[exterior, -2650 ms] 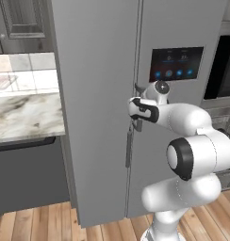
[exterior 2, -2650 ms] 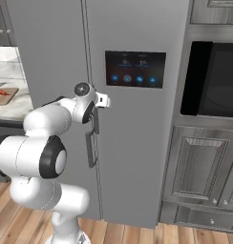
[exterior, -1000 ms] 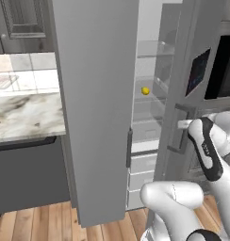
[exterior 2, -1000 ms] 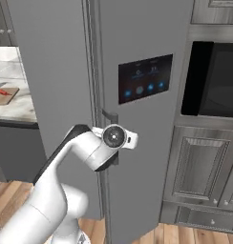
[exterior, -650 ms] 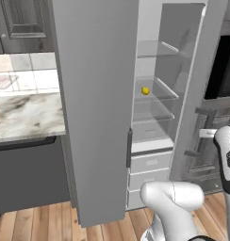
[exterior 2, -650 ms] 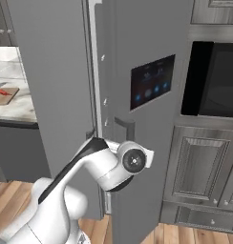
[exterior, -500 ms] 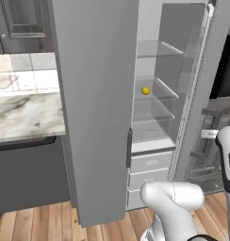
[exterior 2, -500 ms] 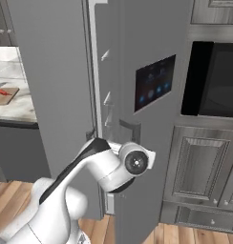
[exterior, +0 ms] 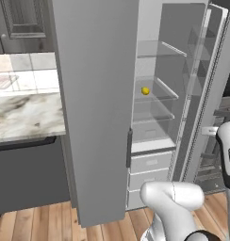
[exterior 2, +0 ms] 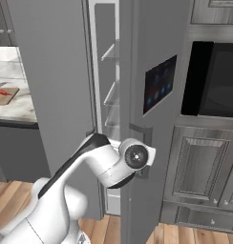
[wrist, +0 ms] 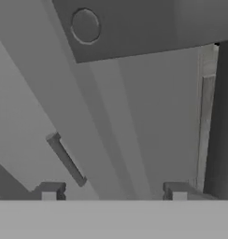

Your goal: Retrieve a lemon from the fridge and place it on the cutting board with the fish.

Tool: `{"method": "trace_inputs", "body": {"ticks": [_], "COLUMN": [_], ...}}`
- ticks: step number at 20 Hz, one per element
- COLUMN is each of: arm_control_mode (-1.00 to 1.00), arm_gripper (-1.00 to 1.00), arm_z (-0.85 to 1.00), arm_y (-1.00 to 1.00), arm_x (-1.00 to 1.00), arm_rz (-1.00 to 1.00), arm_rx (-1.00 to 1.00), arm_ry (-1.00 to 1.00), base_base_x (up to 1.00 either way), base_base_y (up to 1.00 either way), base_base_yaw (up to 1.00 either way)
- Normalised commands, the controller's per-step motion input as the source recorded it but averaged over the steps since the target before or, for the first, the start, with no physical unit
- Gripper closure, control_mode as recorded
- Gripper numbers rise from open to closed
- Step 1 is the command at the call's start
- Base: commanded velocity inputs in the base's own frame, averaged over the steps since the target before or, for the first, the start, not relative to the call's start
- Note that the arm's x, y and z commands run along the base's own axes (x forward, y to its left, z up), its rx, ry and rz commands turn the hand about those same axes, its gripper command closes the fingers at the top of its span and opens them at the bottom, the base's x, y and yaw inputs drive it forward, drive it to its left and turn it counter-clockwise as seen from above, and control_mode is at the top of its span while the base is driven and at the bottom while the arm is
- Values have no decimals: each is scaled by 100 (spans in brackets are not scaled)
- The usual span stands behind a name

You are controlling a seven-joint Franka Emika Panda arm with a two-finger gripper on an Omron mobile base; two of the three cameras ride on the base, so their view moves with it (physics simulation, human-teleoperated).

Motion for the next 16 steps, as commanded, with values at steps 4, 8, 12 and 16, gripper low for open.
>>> {"method": "trace_inputs", "body": {"ticks": [4,8,12,16], "arm_control_mode": [-100,-100,-100,-100], "arm_gripper": [-100,-100,-100,-100], "arm_z": [15,4,4,0], "arm_y": [-1,4,54,83], "arm_x": [-38,-71,-52,-3], "arm_rz": [-2,0,5,6], "arm_rx": [0,-14,-45,-71], "arm_ry": [1,5,7,37], "base_base_x": [0,0,0,0], "base_base_y": [0,0,0,0], "base_base_yaw": [0,0,0,0]}}
